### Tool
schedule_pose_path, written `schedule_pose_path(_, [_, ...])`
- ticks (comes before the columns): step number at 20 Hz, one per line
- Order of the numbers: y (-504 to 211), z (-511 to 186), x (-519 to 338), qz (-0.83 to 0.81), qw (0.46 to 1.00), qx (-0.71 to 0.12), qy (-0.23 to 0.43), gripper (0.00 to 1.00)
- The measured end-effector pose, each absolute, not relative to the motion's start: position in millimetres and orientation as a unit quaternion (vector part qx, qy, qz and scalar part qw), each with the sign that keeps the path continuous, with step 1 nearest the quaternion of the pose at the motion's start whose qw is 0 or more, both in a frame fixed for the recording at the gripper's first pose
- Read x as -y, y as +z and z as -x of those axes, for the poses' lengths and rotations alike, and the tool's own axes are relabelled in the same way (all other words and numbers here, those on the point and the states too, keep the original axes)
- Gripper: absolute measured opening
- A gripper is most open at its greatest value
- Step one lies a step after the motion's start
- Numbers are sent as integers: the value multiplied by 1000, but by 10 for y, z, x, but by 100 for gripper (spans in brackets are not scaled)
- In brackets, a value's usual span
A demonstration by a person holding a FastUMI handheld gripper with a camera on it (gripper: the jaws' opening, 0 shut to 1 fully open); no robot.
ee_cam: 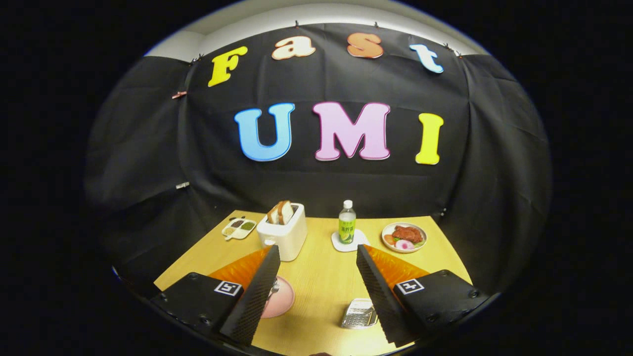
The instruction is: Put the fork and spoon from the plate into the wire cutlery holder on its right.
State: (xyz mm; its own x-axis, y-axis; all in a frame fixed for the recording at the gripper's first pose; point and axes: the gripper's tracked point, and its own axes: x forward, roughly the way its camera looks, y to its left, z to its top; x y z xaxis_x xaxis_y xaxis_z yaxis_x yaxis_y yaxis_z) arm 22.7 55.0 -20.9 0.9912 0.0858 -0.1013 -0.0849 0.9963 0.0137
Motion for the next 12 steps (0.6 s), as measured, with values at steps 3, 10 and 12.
schedule_pose_path(3, [-495, -333, -831, 14, 992, -106, 72, 97])
schedule_pose_path(10, [-1528, -519, -1678, 23, 955, -259, 144, 99])
schedule_pose_path(12, [-1831, -566, -1810, 48, 942, -297, 151, 99])
